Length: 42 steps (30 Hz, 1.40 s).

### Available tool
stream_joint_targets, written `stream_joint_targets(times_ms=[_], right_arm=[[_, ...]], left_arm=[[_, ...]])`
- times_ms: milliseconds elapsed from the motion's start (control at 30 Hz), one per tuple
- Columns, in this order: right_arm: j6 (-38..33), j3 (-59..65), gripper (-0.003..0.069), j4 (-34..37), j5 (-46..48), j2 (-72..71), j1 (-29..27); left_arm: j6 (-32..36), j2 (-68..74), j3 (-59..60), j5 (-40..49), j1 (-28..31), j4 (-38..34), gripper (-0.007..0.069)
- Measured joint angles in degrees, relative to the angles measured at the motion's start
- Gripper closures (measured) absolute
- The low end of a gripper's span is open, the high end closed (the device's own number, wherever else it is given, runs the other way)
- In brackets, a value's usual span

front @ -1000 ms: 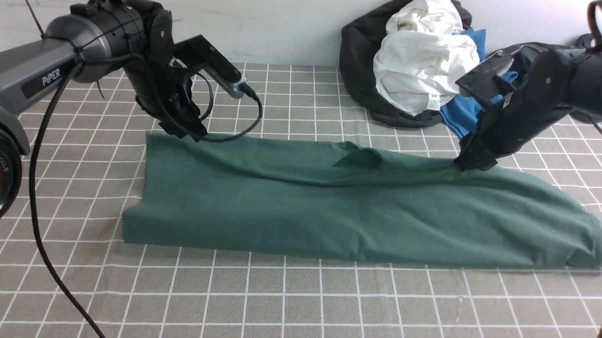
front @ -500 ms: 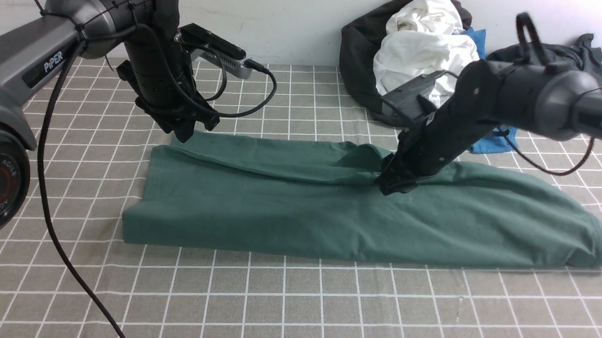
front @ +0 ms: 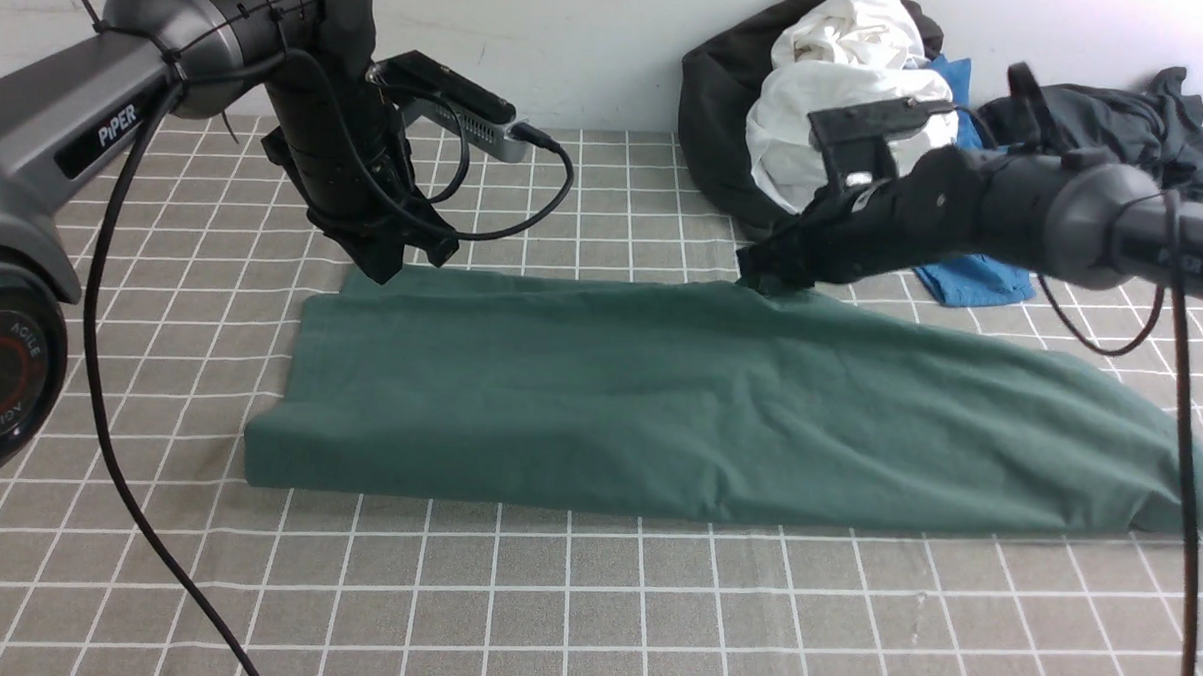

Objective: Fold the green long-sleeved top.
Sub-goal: Use both arms to drag the lower edge of the fabric forward and fold it over the upper edge, then use the right arm to clamp the right edge of the fabric

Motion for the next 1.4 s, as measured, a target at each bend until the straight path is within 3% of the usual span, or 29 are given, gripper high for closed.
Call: stream_joint_targets(times_ms=[200,233,300,400,533,733,833,1000,1133,1233,1400], right_arm=[[0.88,-13.35,0.0422,-3.12,22.29,-1.84,-5.09],[0.92,-17.63,0.0422,-5.58,31.63,-3.21,-6.74],[0.81,-20.70,0.0422,-7.49,40.21,-4.64,-8.28],[0.81,-21.77,0.0422,-9.76,45.03,-7.74,-10.51],[1.12,-16.07,0.0424,-9.96,45.88,-12.57,-12.08],[-0.49,4.66,0.0424,-11.98,46.36,-24.38,-12.73],[-1.15,15.42,0.0424,-14.32,46.36,-29.11,-12.78],[2.07,24.20,0.0424,-15.37,40.56,-29.68,-14.80],[7.13,28.08,0.0411,-16.45,34.54,-27.79,-19.92],[9.98,28.77,0.0384,-17.15,32.09,-25.81,-23.13],[13.15,29.02,0.0244,-16.68,26.59,-20.99,-27.49]], left_arm=[[0.00,-1.71,0.00,0.06,0.00,-0.19,0.0632],[-0.07,-3.75,0.05,0.08,0.00,-0.37,0.0632],[-0.27,-6.62,1.10,0.08,-0.12,-0.74,0.0632],[-0.48,-12.49,5.86,0.07,-0.92,-1.31,0.0632],[-0.47,-17.85,13.24,0.07,-2.33,-1.44,0.0632],[-0.47,-25.57,30.65,-1.47,-3.25,-1.74,0.0632],[-0.47,-25.97,37.85,-7.61,-3.07,-1.74,0.0632],[-0.47,-23.68,42.59,-13.81,-3.07,-1.74,0.0632],[-0.47,-20.11,42.83,-16.33,-3.07,-1.74,0.0632],[-0.47,-18.17,42.83,-16.91,-3.07,-1.74,0.0632],[-0.47,-15.84,42.83,-17.57,-3.07,-1.74,0.0631]])
